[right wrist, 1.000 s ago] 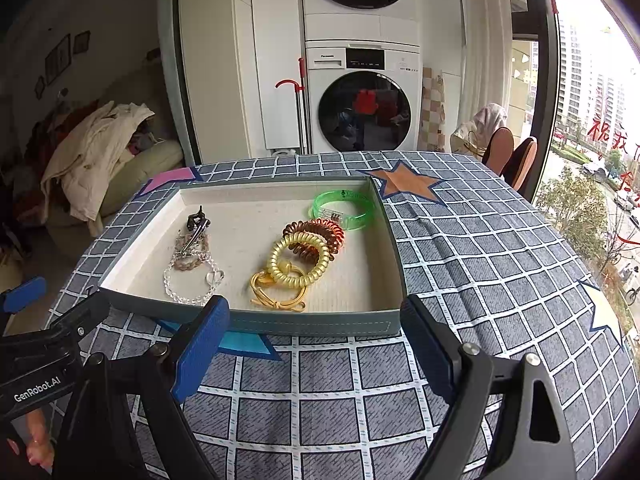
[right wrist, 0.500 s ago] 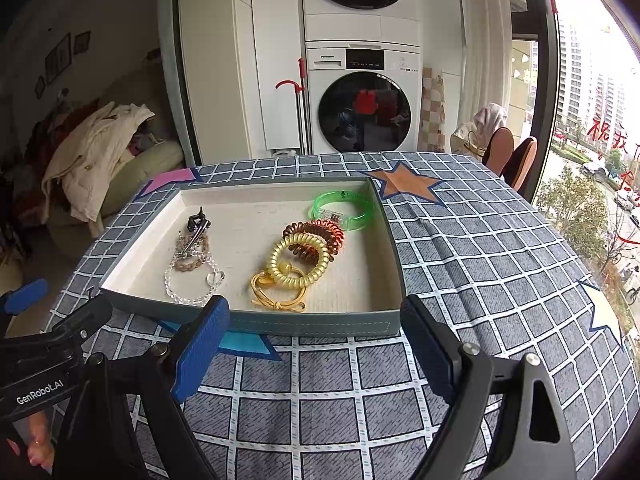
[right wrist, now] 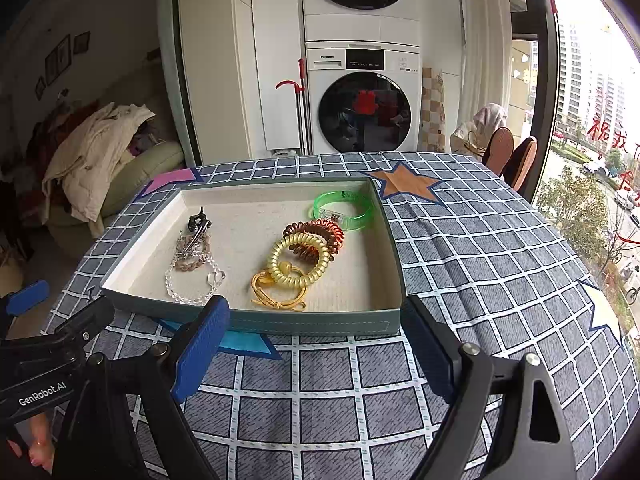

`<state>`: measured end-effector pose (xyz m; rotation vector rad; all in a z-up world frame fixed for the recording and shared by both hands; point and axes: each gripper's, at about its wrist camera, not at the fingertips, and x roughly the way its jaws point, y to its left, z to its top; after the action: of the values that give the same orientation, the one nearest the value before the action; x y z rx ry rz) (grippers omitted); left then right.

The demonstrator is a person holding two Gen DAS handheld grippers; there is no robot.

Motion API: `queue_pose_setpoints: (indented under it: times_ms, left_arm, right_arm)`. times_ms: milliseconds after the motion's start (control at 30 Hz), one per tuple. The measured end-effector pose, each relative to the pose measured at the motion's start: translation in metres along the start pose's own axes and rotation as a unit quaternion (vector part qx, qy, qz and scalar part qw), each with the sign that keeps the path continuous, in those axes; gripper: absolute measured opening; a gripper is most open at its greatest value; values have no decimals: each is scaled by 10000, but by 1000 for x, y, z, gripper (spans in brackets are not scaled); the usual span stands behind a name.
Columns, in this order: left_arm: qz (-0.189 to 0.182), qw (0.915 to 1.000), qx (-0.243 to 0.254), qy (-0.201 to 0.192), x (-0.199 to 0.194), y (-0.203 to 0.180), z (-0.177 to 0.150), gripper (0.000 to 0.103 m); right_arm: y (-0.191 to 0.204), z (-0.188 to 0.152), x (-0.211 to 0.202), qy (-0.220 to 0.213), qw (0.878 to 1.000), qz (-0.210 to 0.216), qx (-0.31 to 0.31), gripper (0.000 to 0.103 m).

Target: Organize jewelry

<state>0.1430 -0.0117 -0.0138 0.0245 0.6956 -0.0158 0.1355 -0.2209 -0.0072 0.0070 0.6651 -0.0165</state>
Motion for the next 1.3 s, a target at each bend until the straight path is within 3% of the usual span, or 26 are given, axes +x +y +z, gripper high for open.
queue_pose_setpoints:
  times_ms: [1300]
  left_arm:
    - [-42,10000,26,4,-1,-4,1,103]
  right_arm:
    - [0,1,-3,-3,10000,20,34,89]
